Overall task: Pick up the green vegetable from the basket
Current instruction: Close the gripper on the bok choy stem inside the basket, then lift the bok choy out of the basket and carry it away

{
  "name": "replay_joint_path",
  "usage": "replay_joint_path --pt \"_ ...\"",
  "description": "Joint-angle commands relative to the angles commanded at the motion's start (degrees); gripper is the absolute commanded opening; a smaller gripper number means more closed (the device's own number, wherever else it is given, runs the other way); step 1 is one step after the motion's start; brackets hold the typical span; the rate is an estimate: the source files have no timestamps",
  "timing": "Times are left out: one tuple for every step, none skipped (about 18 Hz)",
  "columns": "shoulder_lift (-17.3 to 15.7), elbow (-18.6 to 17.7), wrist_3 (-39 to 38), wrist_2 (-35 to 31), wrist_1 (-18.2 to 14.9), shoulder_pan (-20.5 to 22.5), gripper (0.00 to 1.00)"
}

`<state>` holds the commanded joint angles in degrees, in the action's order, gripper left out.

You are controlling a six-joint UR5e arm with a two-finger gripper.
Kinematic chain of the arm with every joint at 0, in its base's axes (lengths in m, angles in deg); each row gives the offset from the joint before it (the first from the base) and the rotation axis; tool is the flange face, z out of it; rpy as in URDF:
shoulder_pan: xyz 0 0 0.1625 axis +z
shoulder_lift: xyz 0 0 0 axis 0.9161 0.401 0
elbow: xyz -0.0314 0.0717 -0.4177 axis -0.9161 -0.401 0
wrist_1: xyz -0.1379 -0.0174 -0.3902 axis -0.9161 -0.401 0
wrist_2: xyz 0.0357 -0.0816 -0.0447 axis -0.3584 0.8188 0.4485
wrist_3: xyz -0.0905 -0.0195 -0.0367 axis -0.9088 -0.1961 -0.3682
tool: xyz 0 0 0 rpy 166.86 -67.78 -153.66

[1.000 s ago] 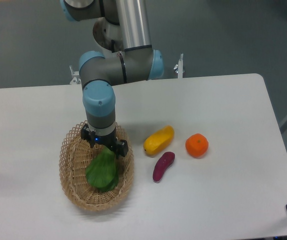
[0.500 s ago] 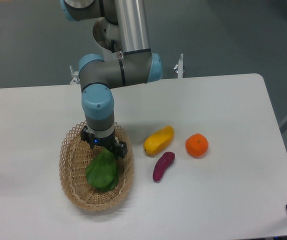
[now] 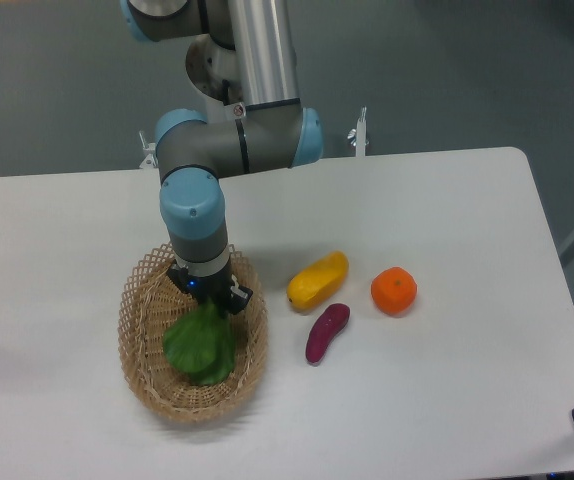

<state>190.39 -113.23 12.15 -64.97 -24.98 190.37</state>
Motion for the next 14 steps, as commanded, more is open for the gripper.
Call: replay_joint_path --pt "-0.1 0.1 0.1 0.0 0.0 0.0 0.33" --pt "-0.3 0.2 0.3 0.0 0.1 0.1 0.33" --pt "-0.7 0.3 0.5 0.0 0.1 0.1 0.33" --pt "-1.2 0.5 0.7 0.0 0.0 0.1 0.33" --pt "-1.8 1.1 0.7 0.0 0.0 0.2 0.33" --pt "-2.4 1.4 0.8 0.0 0.0 0.3 0.33" --pt "-2.9 1.9 0.9 0.1 0.0 0.5 0.33" --pt "-3.6 2.5 0.9 0.2 -0.3 0.9 0.33" --pt "-4.4 3.5 0.9 0.6 -0.6 1.7 0.33" --pt "-5.2 4.6 0.9 1.0 -1.1 2.6 0.33" --pt "-5.7 5.4 0.9 1.8 -1.2 3.1 0.33" --pt "-6.1 6.1 0.9 3.0 -1.2 3.6 0.33" --pt "-6.6 6.7 0.9 4.3 -1.2 5.2 0.33" --pt "-7.1 7.2 0.9 5.8 -1.2 6.5 0.33"
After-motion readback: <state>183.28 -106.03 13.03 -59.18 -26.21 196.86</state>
